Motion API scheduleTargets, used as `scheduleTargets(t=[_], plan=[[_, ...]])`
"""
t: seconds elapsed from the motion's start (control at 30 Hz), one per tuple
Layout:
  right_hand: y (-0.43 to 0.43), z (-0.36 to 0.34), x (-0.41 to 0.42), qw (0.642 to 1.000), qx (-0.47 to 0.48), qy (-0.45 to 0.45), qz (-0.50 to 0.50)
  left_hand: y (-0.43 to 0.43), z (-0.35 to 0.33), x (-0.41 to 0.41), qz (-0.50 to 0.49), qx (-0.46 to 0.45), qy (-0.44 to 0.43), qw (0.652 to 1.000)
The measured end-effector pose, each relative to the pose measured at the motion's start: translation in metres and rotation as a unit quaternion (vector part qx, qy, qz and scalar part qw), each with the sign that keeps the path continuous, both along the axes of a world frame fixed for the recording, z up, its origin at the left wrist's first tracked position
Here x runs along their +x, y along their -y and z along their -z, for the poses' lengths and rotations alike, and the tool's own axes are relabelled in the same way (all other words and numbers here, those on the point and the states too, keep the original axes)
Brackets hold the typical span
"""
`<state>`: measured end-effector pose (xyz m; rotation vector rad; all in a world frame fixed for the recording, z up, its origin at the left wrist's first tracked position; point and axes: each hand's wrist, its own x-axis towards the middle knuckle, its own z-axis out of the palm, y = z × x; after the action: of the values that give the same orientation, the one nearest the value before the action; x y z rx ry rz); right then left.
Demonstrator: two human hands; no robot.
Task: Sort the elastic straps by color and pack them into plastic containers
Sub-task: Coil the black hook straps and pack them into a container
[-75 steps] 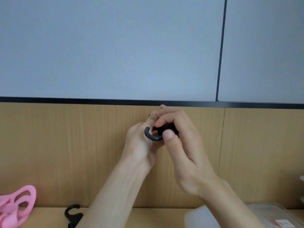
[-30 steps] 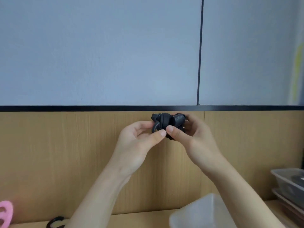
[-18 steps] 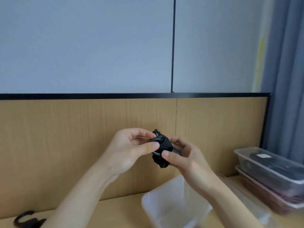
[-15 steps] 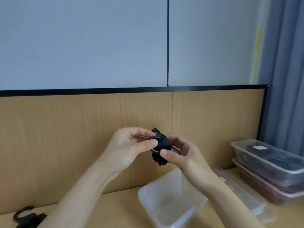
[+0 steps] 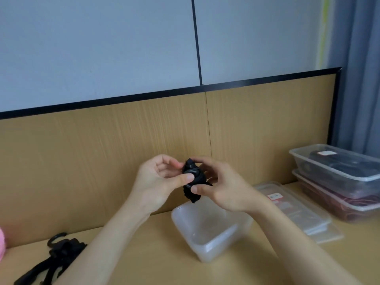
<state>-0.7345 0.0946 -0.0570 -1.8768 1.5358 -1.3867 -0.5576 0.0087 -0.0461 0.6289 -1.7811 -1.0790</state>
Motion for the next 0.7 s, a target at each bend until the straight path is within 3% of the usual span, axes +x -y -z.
scheduleTargets(t=[0.23,0.3,0.47,0.7], plan=[[-0.002,0.000,0.000,1.000,0.017,0.015,0.003,-0.030,0.031,0.012,-0.024,0.027,0.009,0.999],[-0.003,-0.002,-0.002,0.999,0.020,0.034,0.005,-0.040,0.045,0.018,-0.005,0.021,0.044,0.999],[-0.002,-0.001,-0.001,0.999,0.027,0.029,-0.003,-0.055,0.070,0.028,0.070,-0.027,0.227,0.971],[-0.002,0.001,0.012,0.995,0.084,0.036,-0.050,-0.041,0.066,0.053,0.070,-0.048,0.239,0.967]])
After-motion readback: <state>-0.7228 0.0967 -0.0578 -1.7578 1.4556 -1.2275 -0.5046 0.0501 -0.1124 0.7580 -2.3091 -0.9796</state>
